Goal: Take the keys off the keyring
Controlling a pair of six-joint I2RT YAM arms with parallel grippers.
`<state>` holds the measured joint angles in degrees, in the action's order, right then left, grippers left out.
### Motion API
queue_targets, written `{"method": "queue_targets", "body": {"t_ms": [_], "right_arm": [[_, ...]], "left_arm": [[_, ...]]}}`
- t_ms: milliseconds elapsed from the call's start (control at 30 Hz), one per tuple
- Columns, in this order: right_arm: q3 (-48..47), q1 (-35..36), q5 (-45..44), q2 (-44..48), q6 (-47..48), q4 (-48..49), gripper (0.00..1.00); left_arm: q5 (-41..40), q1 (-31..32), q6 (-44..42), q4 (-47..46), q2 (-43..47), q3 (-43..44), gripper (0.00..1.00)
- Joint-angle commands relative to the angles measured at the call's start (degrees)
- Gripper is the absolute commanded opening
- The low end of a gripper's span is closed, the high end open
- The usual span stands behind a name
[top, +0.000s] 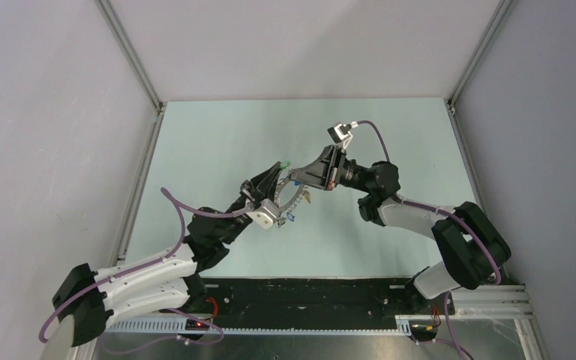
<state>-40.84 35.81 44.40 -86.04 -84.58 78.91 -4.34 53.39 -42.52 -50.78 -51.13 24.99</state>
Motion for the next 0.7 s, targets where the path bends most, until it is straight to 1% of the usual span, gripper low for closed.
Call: {"method": "queue_targets", "body": {"t_ms": [0, 233, 500, 667], "right_arm": [[2.5, 0.8, 9.1, -2.4, 3.7, -14.4, 0.00], [2.4, 0.1, 8.0, -2.6, 5.8, -20.3, 0.00], [0.6, -0.8, 7.2, -3.1, 4.5, -22.4, 0.00], [0.4, -1.2, 7.6, -2.2, 6.1, -24.3, 0.00]], "left_arm": [[-1.6, -0.8, -0.1, -21.5, 2.4, 7.5, 0.00], [-1.1, -0.7, 0.4, -21.7, 2.4, 7.4, 0.00], [1.0, 0.1, 0.4, -21.5, 1.9, 6.7, 0.00], [-0.5, 0.2, 0.9, -21.3, 1.8, 6.6, 0.00]]}}
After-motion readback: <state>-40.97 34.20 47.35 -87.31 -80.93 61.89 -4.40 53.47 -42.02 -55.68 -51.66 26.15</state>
